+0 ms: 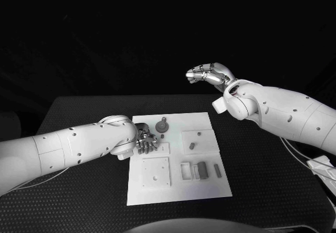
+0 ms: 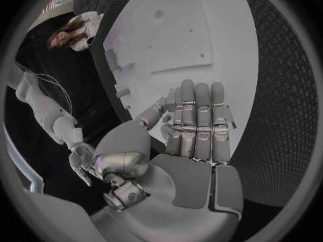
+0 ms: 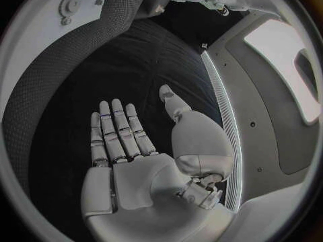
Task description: Assemble the parts on the task board
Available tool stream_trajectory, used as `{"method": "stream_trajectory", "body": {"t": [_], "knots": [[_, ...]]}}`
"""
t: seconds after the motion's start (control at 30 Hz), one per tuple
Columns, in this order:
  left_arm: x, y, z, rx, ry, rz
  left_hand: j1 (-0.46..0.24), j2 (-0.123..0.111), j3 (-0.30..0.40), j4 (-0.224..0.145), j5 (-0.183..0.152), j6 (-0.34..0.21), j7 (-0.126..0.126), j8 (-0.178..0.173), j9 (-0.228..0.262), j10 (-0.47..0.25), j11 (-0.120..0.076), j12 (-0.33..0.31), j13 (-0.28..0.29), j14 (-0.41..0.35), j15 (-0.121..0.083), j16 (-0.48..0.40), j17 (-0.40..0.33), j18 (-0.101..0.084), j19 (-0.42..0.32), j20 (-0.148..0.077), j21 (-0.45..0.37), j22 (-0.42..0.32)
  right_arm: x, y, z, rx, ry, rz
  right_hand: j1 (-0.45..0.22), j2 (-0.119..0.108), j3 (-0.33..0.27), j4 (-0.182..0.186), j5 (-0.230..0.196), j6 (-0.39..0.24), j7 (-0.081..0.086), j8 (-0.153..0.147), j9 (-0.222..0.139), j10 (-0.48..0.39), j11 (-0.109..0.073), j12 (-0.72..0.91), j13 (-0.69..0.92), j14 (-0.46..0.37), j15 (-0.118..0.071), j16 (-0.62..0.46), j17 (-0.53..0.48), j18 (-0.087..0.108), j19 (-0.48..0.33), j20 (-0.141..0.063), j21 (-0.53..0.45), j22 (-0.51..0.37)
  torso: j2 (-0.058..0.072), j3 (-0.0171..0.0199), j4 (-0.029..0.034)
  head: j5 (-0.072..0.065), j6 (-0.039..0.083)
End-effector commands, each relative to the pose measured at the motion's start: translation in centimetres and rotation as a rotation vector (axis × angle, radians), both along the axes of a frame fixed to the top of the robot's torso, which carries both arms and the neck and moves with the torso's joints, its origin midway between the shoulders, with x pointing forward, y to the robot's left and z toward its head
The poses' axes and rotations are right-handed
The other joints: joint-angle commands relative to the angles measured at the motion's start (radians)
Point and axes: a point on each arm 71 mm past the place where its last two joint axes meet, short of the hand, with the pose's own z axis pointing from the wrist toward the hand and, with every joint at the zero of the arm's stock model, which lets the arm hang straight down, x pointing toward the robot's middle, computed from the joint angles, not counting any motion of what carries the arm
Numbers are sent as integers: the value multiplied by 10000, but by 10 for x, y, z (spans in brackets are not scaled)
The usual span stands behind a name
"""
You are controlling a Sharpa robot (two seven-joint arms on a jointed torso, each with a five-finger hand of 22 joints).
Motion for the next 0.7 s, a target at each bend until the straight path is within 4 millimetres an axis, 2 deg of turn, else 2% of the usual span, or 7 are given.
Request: {"method": "stream_trajectory", "body": {"t": [0.03,0.53,0.63,0.7], "knots": [[-3,-7,-2,-286,-6,-72,-99,22,42,-23,68,83,-10,-7,12,6,-88,33,0,-94,-4,58,-13,-79,-19,-5,-43,19,-1,1,0,53,-2,185,-97,-26,11,57,-2,-86,540,55,-15,77,-5,-52,-14,-76,-29,-35,-14,-159,-90,-9,-67,12,0,0,0,1,-3],[-8,-12,-3,-93,206,-442,-220,91,129,-77,67,86,-12,-9,37,11,-92,40,6,-95,-8,90,-27,-75,-7,-8,-46,67,-1,1,0,50,13,201,-97,-28,9,60,-2,-88,540,59,-18,79,-5,-52,-27,-86,-26,-41,-17,-160,-93,-8,-73,21,-3,0,-2,-1,-32],[-8,-12,-3,-87,180,-414,-230,7,165,-112,67,81,-14,-11,49,11,-95,44,9,-101,-11,102,-34,-70,-10,-14,-50,90,-1,0,0,46,17,192,-98,-28,9,62,-2,-88,540,59,-18,80,-5,-52,-29,-87,-25,-41,-18,-161,-93,-8,-74,23,-2,-1,-1,1,-34],[-8,-13,-3,-99,135,-375,-195,-175,208,-112,67,69,-11,-17,61,1,-95,42,11,-110,-14,112,-44,-62,-4,-20,-48,120,-1,0,0,45,19,191,-100,-28,8,64,-2,-88,541,60,-19,81,-5,-52,-31,-89,-25,-42,-18,-161,-94,-8,-75,25,-3,-2,-1,-4,-30]]}}
